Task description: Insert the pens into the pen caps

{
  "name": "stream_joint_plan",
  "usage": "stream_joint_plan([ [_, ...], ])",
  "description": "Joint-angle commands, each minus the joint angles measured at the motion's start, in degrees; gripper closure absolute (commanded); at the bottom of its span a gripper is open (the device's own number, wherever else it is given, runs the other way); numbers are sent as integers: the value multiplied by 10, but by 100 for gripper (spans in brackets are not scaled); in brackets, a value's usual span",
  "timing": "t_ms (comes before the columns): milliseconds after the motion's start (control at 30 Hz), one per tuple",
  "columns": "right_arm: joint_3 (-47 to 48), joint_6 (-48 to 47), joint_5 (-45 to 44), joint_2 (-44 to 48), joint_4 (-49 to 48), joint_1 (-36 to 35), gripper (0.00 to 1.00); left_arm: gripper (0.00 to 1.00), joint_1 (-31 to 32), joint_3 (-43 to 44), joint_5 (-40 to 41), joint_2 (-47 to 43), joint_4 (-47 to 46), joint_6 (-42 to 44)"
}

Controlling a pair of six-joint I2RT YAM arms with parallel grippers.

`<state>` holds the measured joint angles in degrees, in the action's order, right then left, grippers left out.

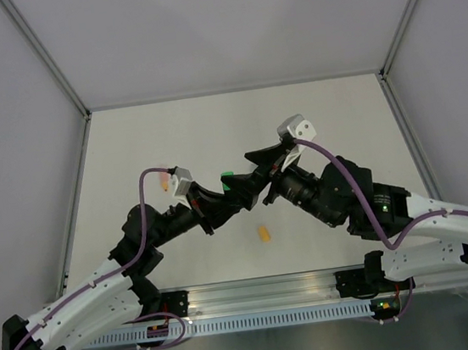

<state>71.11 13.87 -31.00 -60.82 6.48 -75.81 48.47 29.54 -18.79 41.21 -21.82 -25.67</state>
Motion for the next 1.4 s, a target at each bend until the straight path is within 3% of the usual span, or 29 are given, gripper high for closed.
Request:
stream_joint_plan([
  [0,39,-38,113,8,50,10,20,98,0,-5,-94,10,-63,8],
  [33,46,-42,134,8,57,22,28,98,0,-4,-110,14,-71,6],
  [133,68,-44,225,4,78,59,40,98,0,-4,-158,31,-97,-3],
  [333,95,-15,378,-25,108,123,51,98,0,-4,-187,48,-118,-7],
  [700,11,-2,389,0,61,123,60,98,0,-6,-201,50,-131,-14],
  [1367,-18,17,348,7,31,123,67,98,0,-6,-202,51,-131,-11],
])
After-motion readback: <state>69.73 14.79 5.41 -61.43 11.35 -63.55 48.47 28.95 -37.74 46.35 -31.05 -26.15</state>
